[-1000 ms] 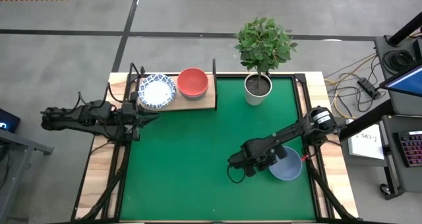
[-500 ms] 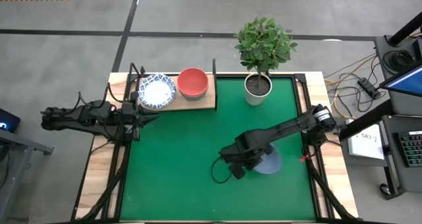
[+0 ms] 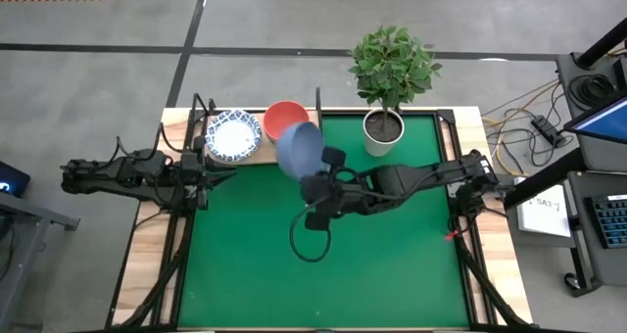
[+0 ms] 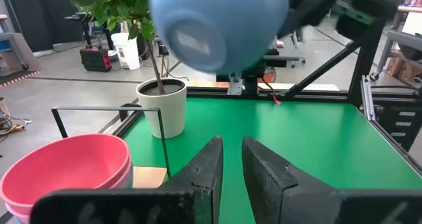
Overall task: Place and stack bowls onto a shelf
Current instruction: Stack the blue bowl on top of the orange bowl
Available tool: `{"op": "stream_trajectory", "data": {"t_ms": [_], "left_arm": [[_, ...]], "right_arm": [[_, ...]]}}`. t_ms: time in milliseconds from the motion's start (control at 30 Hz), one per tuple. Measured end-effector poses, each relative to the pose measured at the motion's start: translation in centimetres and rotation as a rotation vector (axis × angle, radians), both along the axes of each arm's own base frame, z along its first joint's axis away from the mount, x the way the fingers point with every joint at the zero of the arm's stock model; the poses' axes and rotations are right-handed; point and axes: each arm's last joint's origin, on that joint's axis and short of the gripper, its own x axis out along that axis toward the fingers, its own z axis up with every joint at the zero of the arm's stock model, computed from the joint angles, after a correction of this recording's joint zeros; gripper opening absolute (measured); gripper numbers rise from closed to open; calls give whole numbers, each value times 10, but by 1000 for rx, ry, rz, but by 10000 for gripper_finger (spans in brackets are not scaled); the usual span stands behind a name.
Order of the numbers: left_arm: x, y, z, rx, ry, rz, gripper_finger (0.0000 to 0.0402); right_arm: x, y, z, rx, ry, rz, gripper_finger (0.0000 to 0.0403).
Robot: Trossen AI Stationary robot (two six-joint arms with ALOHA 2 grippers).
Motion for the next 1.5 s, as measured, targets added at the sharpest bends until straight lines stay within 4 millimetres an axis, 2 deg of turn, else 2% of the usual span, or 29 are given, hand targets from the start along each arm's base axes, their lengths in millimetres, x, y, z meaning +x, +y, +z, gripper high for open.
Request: {"op": "stream_trajectory", "data": {"t_ms": [133,267,533,633,767,1000,1267,1500], "left_arm": [[0,0,0,0,-2,0,40],[0,0,0,0,-2,0,40],[1,0,0,8,1,-1,40],[0,0,0,9,2,-1,40],[0,0,0,17,2,-2,40],[1,0,0,18,4,-2,40],[1,0,0,18,4,-2,40],[1,0,0,18,4,-2,40]], "right_arm": [[14,-24,3,-139,-13,35,9],[33,-59,-9,-255,42,26,9],[61,-140,-58,-366,253,-34,9],[68,-156,-75,-348,300,-22,9],[76,-163,-94,-341,346,25,11],[83,-169,-107,-343,360,23,38],[84,-171,-106,-303,320,-27,93],[84,-152,-84,-259,234,-49,111]]}}
